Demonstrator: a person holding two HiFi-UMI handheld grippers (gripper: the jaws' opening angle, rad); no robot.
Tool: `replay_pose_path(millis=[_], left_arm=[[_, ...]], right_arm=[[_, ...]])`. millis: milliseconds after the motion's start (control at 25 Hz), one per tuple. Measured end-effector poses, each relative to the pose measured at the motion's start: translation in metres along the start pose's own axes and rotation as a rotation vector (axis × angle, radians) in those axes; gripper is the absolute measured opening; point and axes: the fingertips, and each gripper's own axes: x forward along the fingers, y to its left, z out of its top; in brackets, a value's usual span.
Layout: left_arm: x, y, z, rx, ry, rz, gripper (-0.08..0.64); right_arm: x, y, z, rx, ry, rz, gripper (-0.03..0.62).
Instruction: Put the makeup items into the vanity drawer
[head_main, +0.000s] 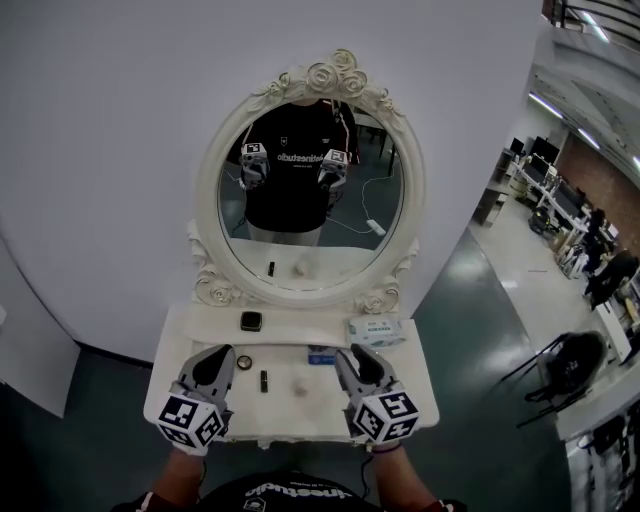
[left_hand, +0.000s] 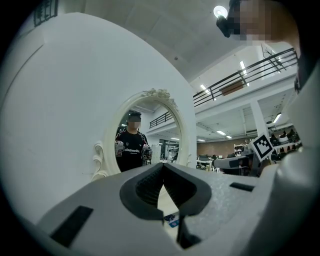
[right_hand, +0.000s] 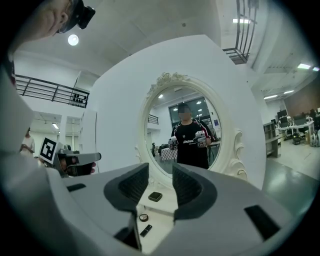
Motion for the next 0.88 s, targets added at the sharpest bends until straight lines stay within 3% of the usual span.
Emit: replay_pose_path(millis=[120, 440, 880], left_arm=[[-0.004, 0.001, -0.003, 0.001, 0.004, 0.007, 0.004], [-0.006, 0.001, -0.003, 0.003, 0.013, 0.014, 0.003], [-0.003, -0.011, -0.017, 0.007, 0.043, 0.033, 0.003]], right_arm=[[0.005, 0.0, -0.009, 0.0, 0.029, 0.004, 0.201], [0.013, 0.001, -0.027, 0.0, 0.056, 0.028, 0.204], [0.032, -0.001, -0.081, 0.012, 0.173, 0.092, 0.202]])
